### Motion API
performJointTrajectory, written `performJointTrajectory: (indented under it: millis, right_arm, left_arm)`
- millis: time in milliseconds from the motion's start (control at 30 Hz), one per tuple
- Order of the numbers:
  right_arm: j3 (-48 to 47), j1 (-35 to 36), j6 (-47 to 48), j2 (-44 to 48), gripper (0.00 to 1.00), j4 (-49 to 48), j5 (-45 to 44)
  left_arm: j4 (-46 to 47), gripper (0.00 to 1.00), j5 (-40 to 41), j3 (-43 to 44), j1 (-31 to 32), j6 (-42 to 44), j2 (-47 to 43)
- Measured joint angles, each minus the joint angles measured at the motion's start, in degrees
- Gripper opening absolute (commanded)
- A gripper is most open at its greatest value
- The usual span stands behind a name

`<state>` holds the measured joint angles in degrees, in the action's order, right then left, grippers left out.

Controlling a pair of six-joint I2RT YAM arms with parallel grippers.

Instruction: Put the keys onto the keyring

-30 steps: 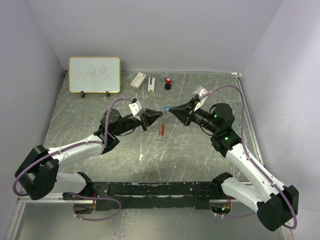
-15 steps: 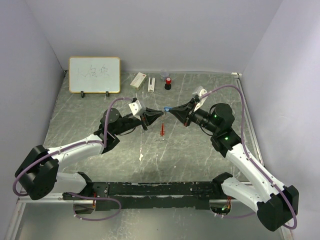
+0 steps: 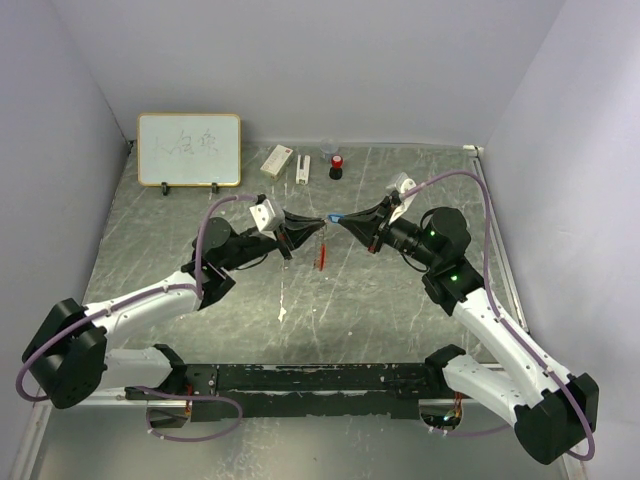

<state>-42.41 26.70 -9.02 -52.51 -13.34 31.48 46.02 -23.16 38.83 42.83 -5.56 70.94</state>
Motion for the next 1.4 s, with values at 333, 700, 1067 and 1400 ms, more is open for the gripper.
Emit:
performJointTrajectory:
  millis: [333,700,1067,1400]
  right_arm:
    - [0.0,0.0,0.0,0.26,0.0,-0.02,0.0]
    - [-0.02,0.0,0.02,0.24,0.0,-0.09,0.2]
    - [-1.05,0.0,0.02,-0.13,0.0,-0.04,1.31]
    - [-1.88,0.0,0.48,-0.13,0.0,0.87,0.39]
  left_arm:
    - [0.04,0.07,-0.22,0.0,-0.26,-0.7,-0.22]
    - [0.04,0.07,-3.04,0.0,-0.26,-1.55,1.9]
    - [0.07,0.07,-4.13,0.33,-0.37,-1.97,3.48]
    - [-2.67,1.0,-1.55,1.2,-0.81,-1.99,2.71]
